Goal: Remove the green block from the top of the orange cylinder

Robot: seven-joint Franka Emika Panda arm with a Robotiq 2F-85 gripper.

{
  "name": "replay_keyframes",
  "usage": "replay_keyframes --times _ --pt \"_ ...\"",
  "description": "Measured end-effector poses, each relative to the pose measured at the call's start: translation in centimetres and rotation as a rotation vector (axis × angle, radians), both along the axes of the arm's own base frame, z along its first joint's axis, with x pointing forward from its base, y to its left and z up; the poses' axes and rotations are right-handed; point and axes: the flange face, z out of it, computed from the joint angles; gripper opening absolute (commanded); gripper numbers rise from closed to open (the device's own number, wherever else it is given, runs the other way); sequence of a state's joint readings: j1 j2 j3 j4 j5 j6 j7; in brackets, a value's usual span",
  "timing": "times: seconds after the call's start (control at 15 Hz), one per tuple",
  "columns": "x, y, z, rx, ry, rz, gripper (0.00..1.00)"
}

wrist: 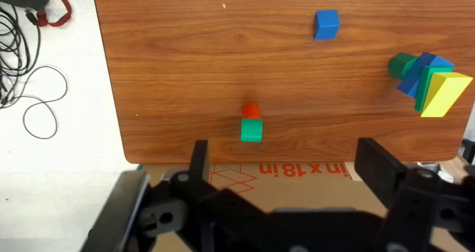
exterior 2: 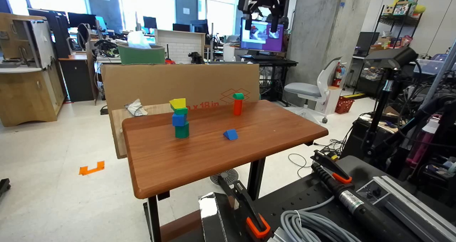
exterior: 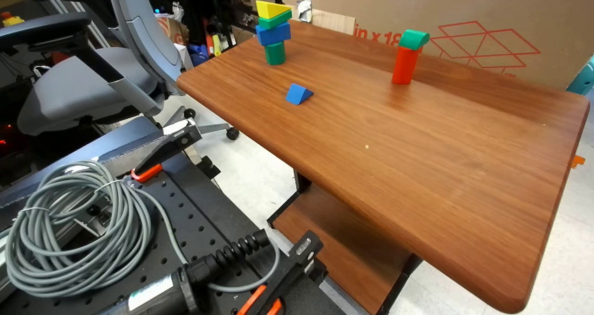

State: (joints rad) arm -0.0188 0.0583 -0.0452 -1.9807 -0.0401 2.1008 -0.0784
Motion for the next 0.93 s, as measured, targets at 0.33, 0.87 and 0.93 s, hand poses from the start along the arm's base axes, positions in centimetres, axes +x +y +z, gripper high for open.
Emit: replay_keyframes --times 0.33,0.87,0.93 --pt "2.7 -0.4 -1.8 -0.006 0.012 0.039 1.0" --pt "6.7 -1.4 -7.6 -0.009 0.075 0.043 1.0" --pt "7.1 -1.4 -8.8 -0.009 0.089 0.038 1.0"
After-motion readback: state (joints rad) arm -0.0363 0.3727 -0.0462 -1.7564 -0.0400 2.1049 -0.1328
